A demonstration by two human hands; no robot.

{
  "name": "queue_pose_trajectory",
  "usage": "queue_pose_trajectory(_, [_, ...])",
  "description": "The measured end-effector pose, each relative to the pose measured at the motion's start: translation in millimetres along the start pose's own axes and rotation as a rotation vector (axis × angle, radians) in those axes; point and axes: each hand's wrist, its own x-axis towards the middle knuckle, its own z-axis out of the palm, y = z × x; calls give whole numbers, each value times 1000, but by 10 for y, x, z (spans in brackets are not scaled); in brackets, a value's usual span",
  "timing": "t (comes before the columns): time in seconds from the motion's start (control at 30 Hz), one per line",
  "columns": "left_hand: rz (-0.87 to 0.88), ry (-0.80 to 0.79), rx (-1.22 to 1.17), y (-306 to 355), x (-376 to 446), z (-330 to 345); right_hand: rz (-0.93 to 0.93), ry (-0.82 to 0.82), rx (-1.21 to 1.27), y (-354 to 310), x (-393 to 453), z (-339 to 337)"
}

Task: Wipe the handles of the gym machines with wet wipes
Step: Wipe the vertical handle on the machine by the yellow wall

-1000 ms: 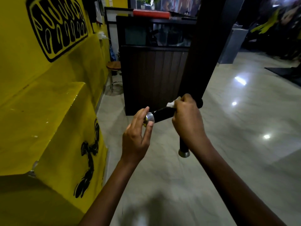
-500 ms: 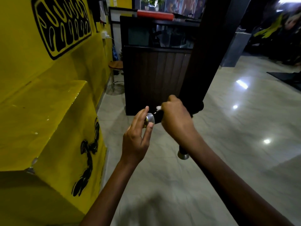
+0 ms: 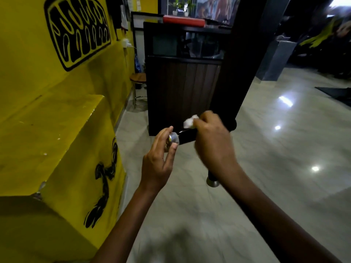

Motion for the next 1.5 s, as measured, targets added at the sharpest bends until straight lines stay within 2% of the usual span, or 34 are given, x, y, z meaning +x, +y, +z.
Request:
queue_pose_trajectory(0.1, [18, -4, 38, 11, -3, -1, -203, -123, 115, -121, -39, 130])
queue_pose_trajectory(0.17, [22, -3, 78, 25, 0, -5, -246, -87, 34, -52, -25, 139])
queue_pose_trajectory(0.3, [12, 0, 143, 64, 14, 1, -129, -86, -235, 155, 46, 117])
queue_pose_trajectory(0.4, [15, 6, 192, 69, 13, 2, -60, -9, -361, 223, 39, 153])
queue_pose_trajectory(0.47, [20, 12, 217, 60, 10, 0, -69, 127, -339, 228, -67, 225])
queue_pose_trajectory(0.6, [15, 11, 222, 61, 26, -9, -17, 174, -202, 317, -420, 344])
queue_pose_trajectory(0.63, [14, 9, 214, 68, 39, -14, 30, 151, -103, 362, -474, 355])
queue_pose_trajectory(0.7, [23, -8, 188, 70, 84, -42, 200, 134, 251, 427, -516, 340])
queue_pose_trajectory(0.77, [60, -38, 194, 57, 131, -73, 501, 184, 590, 419, -513, 320])
queue_pose_trajectory(0.8, [87, -59, 200, 48, 148, -79, 684, 151, 800, 398, -505, 329])
queue_pose_trajectory(0.87, [125, -108, 194, 30, 155, -67, 1010, 38, 1374, 327, -456, 366])
queue_pose_trajectory(0.93, [114, -125, 159, 24, 132, -36, 1180, 28, 1852, 272, -370, 371])
queue_pose_trajectory(0.97, [103, -118, 138, 24, 120, -24, 1192, 63, 1952, 251, -328, 376])
queue_pose_trajectory(1.03, [93, -96, 106, 18, 109, -9, 1138, 47, 1935, 159, -280, 386])
queue_pose_trajectory(1.17, [79, -58, 12, 25, 101, 8, 1065, -314, 1844, -41, -351, 514])
queue_pose_trajectory(1.2, [67, -54, -18, 36, 103, 7, 1064, -332, 1870, -43, -337, 524])
queue_pose_trajectory(1.33, [20, -53, -87, 68, 88, -12, 1094, -162, 2032, 18, -260, 522])
queue_pose_trajectory(1.47, [14, -59, -130, 69, 94, -16, 1064, -410, 2105, -177, -324, 526])
queue_pose_trajectory(1.5, [20, -61, -122, 68, 97, -17, 1075, -425, 2139, -184, -315, 502])
